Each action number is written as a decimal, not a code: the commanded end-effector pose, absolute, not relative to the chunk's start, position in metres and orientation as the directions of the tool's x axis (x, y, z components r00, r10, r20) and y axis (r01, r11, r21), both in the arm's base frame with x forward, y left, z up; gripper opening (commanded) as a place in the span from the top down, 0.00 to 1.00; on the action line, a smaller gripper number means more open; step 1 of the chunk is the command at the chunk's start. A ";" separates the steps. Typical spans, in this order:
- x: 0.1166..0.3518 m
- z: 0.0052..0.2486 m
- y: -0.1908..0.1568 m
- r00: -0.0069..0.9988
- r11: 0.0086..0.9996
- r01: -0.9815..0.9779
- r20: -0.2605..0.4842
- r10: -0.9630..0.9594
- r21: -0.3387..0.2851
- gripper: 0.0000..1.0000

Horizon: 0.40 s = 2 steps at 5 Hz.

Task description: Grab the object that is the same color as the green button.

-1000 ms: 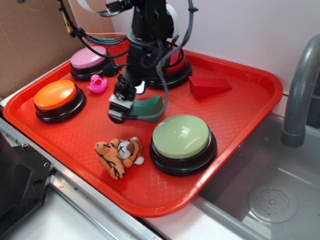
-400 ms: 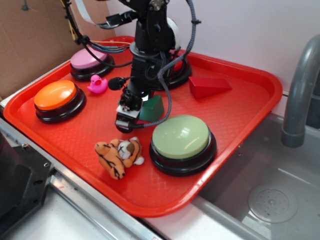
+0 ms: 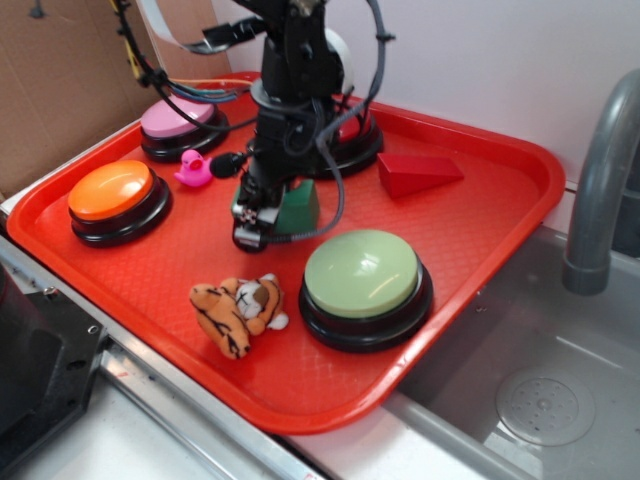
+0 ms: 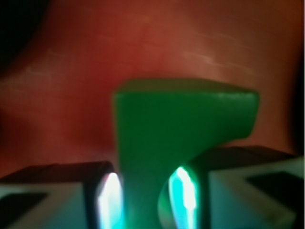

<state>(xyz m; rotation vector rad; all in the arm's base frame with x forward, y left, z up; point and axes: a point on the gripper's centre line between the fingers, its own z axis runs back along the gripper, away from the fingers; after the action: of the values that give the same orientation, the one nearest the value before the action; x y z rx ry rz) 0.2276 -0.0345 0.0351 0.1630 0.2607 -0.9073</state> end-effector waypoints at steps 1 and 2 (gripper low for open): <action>0.186 0.141 -0.015 0.922 0.910 0.387 -0.100 -0.375 0.151 1.00; 0.173 0.185 -0.024 0.987 0.968 0.147 -0.099 -0.129 0.204 1.00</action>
<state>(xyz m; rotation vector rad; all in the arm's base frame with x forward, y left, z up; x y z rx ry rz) 0.1777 -0.0097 0.1791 0.2105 0.1256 -0.1453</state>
